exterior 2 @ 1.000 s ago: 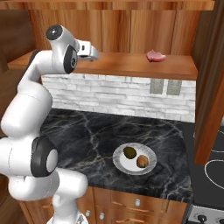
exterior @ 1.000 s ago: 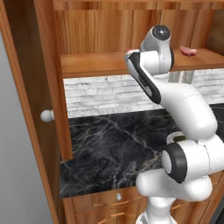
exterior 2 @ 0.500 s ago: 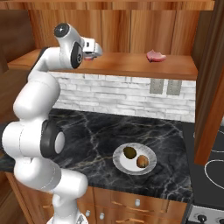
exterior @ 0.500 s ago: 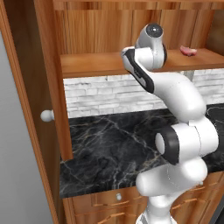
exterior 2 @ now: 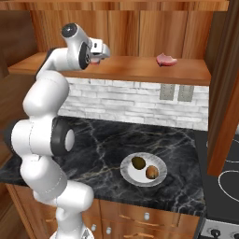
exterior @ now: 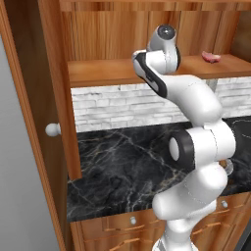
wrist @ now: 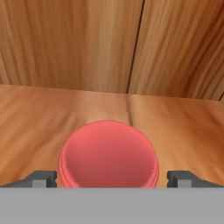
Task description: Pick the avocado and bread from the counter and place them on the plate. Then pick the jam from the cabinet and place it next to the plate. Lastly close the cabinet door.
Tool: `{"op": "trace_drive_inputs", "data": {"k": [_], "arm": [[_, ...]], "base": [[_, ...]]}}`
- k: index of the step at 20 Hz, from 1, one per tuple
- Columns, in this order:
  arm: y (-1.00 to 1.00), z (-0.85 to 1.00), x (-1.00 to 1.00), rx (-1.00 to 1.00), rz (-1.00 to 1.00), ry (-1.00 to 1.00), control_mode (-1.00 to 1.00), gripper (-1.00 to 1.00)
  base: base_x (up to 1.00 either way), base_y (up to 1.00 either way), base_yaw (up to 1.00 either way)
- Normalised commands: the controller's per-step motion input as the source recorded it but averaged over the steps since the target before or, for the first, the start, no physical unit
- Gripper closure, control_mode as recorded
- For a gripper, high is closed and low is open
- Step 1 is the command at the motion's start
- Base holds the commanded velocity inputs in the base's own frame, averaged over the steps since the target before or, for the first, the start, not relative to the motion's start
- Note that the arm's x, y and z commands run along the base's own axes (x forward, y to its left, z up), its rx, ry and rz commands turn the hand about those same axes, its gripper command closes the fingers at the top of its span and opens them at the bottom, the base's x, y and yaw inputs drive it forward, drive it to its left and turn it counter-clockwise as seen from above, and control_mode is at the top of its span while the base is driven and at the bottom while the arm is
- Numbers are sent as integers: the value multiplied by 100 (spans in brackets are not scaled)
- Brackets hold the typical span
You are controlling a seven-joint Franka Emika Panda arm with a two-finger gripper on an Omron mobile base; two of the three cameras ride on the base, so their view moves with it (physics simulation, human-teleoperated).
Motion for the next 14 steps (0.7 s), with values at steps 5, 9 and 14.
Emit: {"op": "trace_drive_inputs", "data": {"k": [5, 9, 14], "arm": [[0, -11, 23, 0, -2, 0, -100, 100], [0, -14, 8, 0, -5, 0, -100, 100], [0, -11, 0, 0, -5, 0, -100, 100]], "base": [[0, 0, 0], [0, 0, 0], [0, 0, 0]]}}
